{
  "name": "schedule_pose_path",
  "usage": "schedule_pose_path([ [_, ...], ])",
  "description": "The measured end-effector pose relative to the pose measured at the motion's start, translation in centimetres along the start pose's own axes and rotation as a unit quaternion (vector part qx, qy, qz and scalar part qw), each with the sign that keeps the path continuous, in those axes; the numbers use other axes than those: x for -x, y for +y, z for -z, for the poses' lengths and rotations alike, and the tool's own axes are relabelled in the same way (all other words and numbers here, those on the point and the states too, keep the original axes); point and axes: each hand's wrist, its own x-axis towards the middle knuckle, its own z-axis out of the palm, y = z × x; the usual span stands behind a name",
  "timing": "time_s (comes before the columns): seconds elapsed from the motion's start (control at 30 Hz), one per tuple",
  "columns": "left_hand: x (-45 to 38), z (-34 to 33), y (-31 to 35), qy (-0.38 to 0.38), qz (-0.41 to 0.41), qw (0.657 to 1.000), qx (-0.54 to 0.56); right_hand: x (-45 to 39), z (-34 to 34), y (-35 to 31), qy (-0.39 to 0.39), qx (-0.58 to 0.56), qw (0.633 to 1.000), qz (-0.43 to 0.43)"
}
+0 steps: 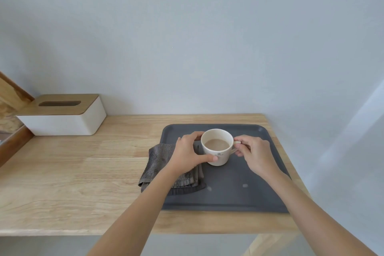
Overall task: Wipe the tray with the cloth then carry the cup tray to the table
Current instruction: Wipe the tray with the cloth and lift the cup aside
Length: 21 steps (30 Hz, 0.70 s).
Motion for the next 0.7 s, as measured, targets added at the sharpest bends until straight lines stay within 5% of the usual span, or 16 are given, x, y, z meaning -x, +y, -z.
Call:
schedule_pose_path([
  [0.7,-5.4,10.6,-4.3,0.012,0.048,0.999,0.006,-9.1,-7.8,-6.5,-0.052,-0.082,0.995,0.015],
])
